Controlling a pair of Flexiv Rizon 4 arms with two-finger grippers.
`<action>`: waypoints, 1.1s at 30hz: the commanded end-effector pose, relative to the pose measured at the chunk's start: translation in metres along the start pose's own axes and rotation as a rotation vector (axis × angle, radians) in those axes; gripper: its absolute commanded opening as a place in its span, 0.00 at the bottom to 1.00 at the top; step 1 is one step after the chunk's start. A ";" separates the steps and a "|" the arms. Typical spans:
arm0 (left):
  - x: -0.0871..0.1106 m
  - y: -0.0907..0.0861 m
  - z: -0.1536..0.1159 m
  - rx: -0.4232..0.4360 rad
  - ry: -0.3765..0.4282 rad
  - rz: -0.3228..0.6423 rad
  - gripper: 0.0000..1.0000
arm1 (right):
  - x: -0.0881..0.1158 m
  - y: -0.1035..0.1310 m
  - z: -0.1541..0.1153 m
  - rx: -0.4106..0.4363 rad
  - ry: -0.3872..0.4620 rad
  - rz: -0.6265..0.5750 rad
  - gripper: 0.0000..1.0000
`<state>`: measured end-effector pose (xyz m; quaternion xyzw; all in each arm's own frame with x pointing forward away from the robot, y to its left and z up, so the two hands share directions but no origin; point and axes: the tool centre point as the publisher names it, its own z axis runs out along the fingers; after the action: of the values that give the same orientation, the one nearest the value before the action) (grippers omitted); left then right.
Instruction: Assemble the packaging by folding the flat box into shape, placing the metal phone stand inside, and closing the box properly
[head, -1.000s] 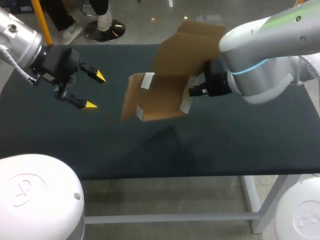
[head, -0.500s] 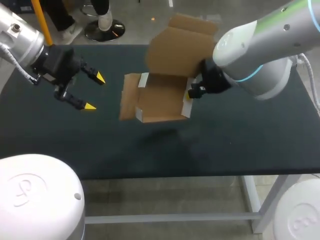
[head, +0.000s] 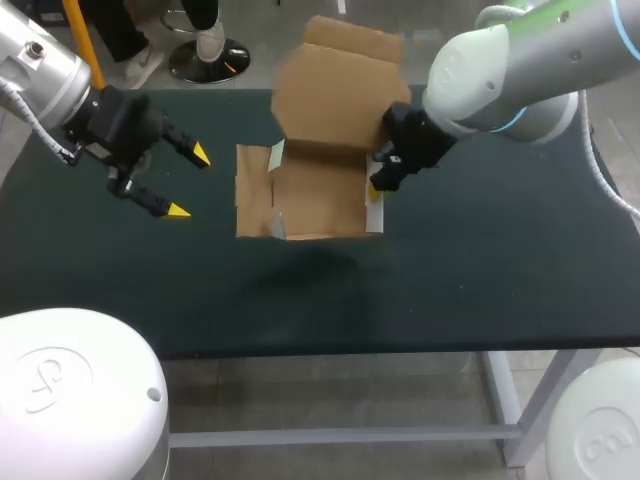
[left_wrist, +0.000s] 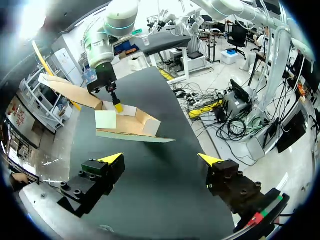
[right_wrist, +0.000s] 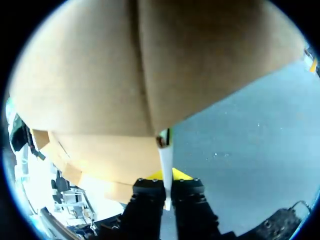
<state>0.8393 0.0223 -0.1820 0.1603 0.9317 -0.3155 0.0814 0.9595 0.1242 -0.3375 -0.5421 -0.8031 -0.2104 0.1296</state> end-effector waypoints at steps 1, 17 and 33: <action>-0.004 0.008 0.003 -0.006 -0.001 -0.011 1.00 | 0.009 0.002 0.009 0.364 -0.152 0.119 0.00; -0.013 0.023 0.011 -0.067 0.002 -0.026 1.00 | 0.005 -0.030 0.008 0.414 -0.233 0.308 0.00; -0.017 0.031 0.019 -0.080 0.025 -0.051 1.00 | 0.006 -0.069 0.012 0.465 -0.242 0.400 0.00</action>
<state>0.8640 0.0303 -0.2095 0.1369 0.9475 -0.2797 0.0722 0.8958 0.1118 -0.3589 -0.6661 -0.7169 0.0719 0.1930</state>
